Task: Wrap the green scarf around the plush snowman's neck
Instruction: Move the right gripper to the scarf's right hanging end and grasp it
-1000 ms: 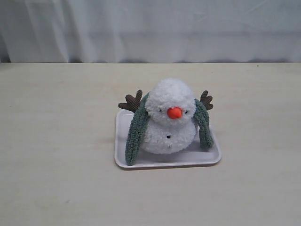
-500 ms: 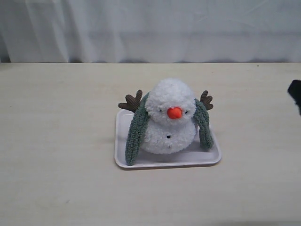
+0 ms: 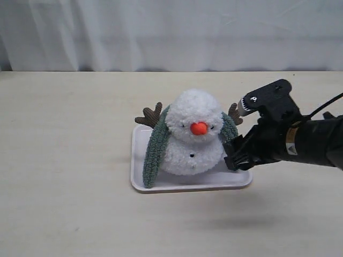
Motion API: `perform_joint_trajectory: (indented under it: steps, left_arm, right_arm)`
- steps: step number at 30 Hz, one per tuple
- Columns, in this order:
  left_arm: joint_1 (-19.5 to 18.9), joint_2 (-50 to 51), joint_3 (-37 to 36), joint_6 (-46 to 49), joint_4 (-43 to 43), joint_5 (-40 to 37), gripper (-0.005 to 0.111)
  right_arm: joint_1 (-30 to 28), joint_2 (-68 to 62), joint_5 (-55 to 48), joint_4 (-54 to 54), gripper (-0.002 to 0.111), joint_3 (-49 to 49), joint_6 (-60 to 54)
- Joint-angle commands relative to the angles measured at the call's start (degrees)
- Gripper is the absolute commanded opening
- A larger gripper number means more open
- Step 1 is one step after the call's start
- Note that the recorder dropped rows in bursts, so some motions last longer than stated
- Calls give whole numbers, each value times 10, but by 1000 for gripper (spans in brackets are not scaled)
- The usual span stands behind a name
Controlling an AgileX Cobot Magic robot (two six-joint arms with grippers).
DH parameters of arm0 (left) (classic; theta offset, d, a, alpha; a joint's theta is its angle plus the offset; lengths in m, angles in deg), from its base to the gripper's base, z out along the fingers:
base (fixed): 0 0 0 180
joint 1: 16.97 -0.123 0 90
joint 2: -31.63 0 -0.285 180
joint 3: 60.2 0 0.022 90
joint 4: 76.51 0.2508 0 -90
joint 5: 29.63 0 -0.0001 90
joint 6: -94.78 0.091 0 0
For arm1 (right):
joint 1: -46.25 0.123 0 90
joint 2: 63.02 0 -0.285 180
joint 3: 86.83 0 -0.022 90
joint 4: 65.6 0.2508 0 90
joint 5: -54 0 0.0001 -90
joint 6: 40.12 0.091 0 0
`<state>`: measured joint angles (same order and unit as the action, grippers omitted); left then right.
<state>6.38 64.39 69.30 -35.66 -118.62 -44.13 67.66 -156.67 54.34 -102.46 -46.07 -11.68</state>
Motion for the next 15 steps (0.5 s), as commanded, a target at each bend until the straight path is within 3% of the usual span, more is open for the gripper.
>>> perform_joint_trajectory:
  steps: [1,7,15]
  left_arm:
    - [1,3,-3,-3,-4,-3,0]
    - [1,3,-3,-3,-4,-3,0]
    - [1,3,-3,-3,-4,-13,0]
  right_arm:
    - [-1,-72,50,-30,70,-36,-32]
    - [-1,-92,-60,-42,70,-78,-38]
    - [-1,-95,-74,-54,70,-72,-37]
